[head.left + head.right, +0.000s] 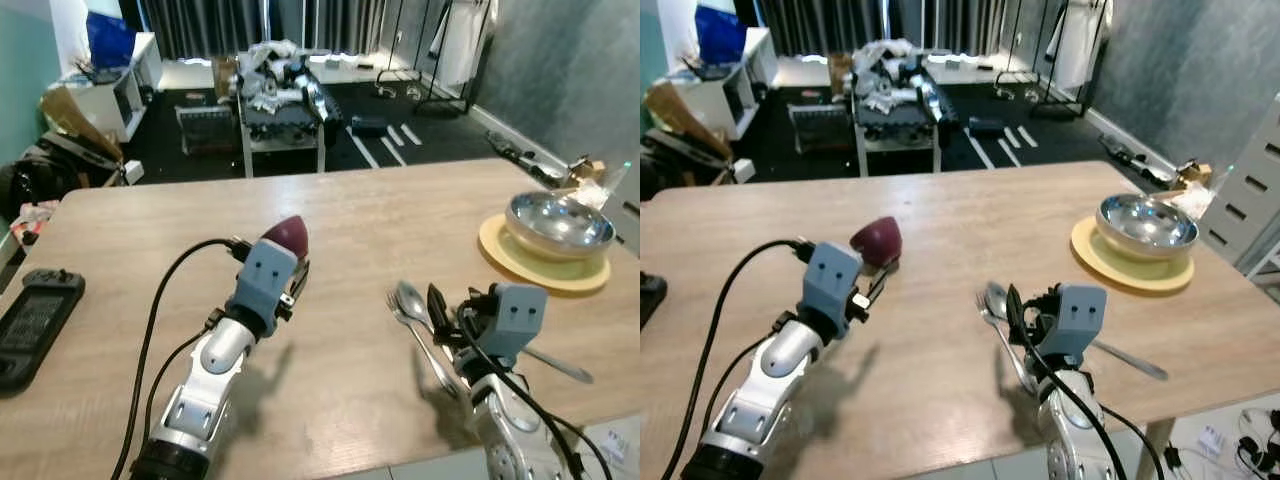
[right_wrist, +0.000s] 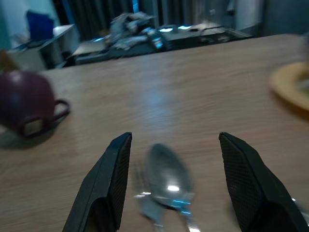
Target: Setting the table
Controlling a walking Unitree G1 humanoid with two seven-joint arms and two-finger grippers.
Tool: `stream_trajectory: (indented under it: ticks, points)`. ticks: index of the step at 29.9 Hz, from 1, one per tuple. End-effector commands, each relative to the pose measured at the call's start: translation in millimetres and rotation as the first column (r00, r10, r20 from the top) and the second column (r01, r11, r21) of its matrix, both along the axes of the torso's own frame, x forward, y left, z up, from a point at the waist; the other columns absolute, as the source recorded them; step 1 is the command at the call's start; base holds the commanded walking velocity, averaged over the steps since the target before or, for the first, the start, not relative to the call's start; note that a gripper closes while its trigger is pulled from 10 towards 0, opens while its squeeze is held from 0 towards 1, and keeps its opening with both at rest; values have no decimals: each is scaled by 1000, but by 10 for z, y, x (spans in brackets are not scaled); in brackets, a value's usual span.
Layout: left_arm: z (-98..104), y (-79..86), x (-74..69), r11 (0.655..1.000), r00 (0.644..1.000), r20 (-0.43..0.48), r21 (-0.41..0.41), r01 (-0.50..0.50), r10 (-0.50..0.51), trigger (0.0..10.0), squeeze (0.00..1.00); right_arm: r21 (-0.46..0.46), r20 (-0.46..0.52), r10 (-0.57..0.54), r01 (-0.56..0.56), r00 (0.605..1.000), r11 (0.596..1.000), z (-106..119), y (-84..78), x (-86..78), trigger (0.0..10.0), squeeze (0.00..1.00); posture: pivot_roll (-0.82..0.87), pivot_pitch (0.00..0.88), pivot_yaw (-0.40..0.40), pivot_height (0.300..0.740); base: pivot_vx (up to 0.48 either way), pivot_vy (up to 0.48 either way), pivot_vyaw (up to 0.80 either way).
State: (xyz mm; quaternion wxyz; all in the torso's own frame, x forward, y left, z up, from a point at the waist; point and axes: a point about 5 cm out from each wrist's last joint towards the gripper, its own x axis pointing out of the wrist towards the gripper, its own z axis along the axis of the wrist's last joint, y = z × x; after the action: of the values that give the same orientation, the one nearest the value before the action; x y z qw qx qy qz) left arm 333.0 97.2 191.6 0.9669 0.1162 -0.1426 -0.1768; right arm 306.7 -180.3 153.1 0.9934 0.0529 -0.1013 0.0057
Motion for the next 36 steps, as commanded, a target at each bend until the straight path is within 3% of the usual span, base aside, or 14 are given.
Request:
stream_trajectory:
  ticks: [1, 13, 18, 25, 27, 28, 36]
  points:
    - [-90, 14, -41, 1000, 999, -47, -12, 19, -19, 10000, 0, -33, -38, -24, 23, 999, 999, -57, -59, -1, 10000, 0, 78, 55, 74, 740, 0, 0, 0]
    - [-103, 68, -108, 995, 990, -107, -45, 91, -95, 10000, 0, -148, -92, -24, 11, 995, 989, -28, -170, 78, 10000, 0, 85, 48, 66, 740, 0, 0, 0]
    - [-96, 219, -183, 982, 969, -159, -5, 190, -189, 10000, 0, -218, -150, 1, -34, 989, 975, -3, -331, 151, 10000, 0, 95, 50, 61, 740, 0, 0, 0]
    - [64, 397, -233, 961, 948, -174, 34, 275, -265, 10000, 0, -232, -271, 46, -111, 962, 966, -111, -465, 227, 10000, 0, 113, 64, 63, 740, 0, 0, 0]
    - [135, 450, -239, 956, 945, -170, 50, 290, -278, 10000, 0, -241, -315, 42, -123, 948, 963, -157, -564, 242, 10000, 0, 118, 68, 65, 740, 0, 0, 0]
    - [180, 493, -247, 953, 943, -170, 57, 298, -284, 10000, 0, -199, -352, 80, -159, 933, 967, -173, -638, 234, 10000, 0, 119, 70, 64, 740, 0, 0, 0]
    - [218, 561, -249, 956, 947, -171, 63, 286, -272, 10000, 0, -220, -386, 82, -178, 919, 959, -140, -848, 177, 10000, 0, 117, 82, 58, 740, 0, 0, 0]
